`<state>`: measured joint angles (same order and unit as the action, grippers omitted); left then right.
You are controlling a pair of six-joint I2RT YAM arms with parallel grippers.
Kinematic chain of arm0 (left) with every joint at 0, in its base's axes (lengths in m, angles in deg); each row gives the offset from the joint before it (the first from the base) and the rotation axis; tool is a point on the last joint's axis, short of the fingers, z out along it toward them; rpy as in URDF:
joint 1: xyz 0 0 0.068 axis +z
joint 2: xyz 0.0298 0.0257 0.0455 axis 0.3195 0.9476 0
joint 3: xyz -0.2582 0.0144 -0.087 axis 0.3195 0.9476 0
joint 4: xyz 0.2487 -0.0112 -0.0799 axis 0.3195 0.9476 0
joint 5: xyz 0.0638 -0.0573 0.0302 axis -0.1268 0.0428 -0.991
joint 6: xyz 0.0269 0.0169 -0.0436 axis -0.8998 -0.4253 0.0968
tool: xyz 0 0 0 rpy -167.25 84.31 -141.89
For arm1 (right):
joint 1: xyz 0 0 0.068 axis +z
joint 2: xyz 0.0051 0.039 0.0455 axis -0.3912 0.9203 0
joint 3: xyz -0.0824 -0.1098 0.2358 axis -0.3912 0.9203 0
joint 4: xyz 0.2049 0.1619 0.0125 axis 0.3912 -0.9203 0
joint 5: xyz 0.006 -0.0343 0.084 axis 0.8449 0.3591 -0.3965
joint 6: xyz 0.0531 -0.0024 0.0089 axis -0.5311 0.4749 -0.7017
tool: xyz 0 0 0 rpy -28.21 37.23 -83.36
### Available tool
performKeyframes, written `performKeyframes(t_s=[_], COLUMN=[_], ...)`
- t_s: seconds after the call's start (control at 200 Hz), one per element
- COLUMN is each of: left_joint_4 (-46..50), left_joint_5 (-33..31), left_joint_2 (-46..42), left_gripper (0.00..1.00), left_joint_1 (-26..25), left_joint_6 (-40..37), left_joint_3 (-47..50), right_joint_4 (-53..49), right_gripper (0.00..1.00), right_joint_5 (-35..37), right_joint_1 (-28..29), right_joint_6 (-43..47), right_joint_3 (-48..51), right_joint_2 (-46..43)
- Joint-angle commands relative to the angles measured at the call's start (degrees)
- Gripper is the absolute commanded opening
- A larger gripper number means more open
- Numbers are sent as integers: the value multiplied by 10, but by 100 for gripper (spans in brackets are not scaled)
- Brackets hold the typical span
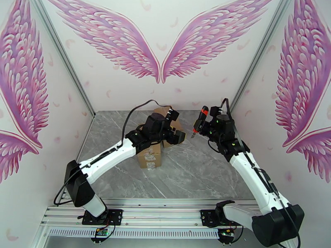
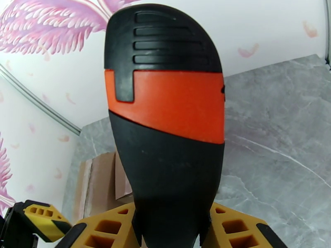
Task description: Unpack the express box
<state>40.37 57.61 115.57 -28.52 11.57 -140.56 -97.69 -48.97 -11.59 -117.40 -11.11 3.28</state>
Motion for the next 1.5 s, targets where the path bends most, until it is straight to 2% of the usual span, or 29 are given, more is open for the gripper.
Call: performKeyframes(t_s=[0.0, 0.48, 0.68, 1.099, 1.384, 1.494], left_joint_4=[-49, -83, -67, -69, -69, -68], left_joint_5=[47, 117, 114, 130, 137, 140], left_joint_2=[18, 84, 98, 103, 109, 107], left_gripper=[70, 64, 56, 56, 40, 31], left_joint_1=[-6, -14, -18, -19, -19, -20], left_joint_6=[19, 23, 11, 0, -3, -9], left_joint_3=[-26, -59, -71, -73, -77, -79], right_joint_4=[6, 14, 23, 32, 43, 44], right_gripper=[40, 41, 41, 41, 41, 41], right_joint_5=[-15, -46, -53, -63, -74, -74], right_joint_1=[8, 17, 19, 19, 20, 21], right_joint_6=[-15, -56, -59, -66, -77, -79], right_joint_3=[16, 44, 49, 53, 58, 55], right_joint_2=[-30, -67, -75, -78, -80, -81])
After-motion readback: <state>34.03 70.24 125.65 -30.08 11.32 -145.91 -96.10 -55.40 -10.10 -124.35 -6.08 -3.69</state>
